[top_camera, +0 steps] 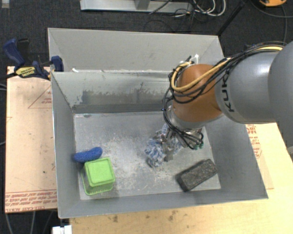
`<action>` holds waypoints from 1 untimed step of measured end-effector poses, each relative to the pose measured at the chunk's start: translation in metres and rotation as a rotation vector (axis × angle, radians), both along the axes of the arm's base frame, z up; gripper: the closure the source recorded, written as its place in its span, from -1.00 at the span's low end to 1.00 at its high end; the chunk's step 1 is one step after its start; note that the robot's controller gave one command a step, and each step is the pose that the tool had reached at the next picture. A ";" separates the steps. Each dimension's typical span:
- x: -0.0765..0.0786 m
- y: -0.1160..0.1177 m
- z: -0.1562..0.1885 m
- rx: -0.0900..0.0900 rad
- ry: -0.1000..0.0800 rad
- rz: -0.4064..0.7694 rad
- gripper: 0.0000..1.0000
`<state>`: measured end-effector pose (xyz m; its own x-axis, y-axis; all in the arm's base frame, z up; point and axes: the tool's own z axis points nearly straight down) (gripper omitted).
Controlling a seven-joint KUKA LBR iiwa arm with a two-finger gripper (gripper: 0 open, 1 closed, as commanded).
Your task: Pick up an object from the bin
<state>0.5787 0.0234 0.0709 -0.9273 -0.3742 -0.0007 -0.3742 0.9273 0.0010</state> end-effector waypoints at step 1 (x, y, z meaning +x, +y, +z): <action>-0.001 0.000 0.004 0.000 0.004 0.000 1.00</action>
Offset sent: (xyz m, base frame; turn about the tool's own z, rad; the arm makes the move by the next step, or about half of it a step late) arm -0.0001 0.0000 0.0411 0.0000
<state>0.5774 0.0234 0.0749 -0.9274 -0.3740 0.0029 -0.3740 0.9274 0.0021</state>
